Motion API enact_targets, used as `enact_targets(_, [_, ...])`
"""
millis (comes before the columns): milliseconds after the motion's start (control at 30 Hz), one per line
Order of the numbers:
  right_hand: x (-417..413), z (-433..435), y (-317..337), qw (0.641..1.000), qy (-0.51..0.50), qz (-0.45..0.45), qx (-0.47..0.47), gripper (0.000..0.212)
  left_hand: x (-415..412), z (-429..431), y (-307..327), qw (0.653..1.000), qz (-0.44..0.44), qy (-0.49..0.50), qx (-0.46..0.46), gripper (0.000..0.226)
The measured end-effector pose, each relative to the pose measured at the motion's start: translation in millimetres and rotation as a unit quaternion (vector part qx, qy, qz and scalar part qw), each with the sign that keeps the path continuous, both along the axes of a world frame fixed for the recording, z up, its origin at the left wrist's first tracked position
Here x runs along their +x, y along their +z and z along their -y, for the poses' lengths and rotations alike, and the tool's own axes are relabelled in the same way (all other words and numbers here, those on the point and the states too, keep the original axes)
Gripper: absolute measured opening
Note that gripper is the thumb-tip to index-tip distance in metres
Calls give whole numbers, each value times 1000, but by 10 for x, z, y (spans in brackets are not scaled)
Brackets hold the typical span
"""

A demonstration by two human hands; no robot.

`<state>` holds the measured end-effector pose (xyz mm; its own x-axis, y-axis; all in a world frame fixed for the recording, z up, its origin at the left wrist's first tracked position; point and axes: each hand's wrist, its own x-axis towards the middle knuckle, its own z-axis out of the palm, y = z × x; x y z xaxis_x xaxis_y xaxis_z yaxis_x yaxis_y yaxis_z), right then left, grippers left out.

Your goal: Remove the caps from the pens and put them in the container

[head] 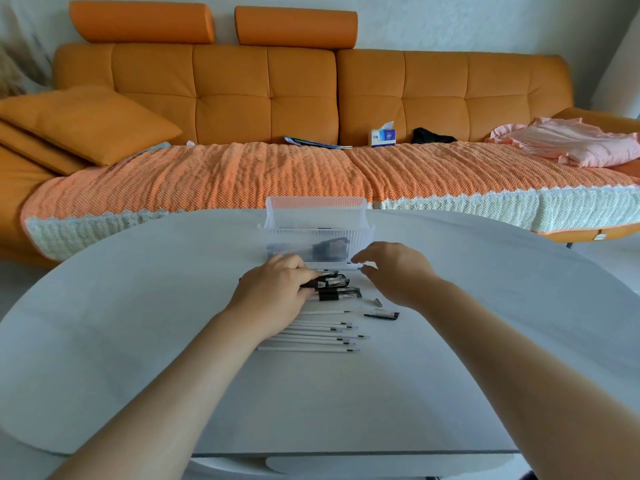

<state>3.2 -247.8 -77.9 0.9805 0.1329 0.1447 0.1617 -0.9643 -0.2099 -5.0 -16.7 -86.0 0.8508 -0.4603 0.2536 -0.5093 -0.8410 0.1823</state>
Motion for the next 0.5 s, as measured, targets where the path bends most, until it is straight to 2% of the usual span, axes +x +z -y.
enact_targets(133, [78,-47,-49,998,16,11,-53,30,22,-34,-40,1000,3,9,23,36])
enact_targets(300, [129,-111,-67,992,11,44,-118,21,18,-61,-67,1000,-9,-8,18,31])
enact_targets(500, [119,-159,-51,989,1,22,-149,29,35,-76,-74,1000,-17,-15,-1,29])
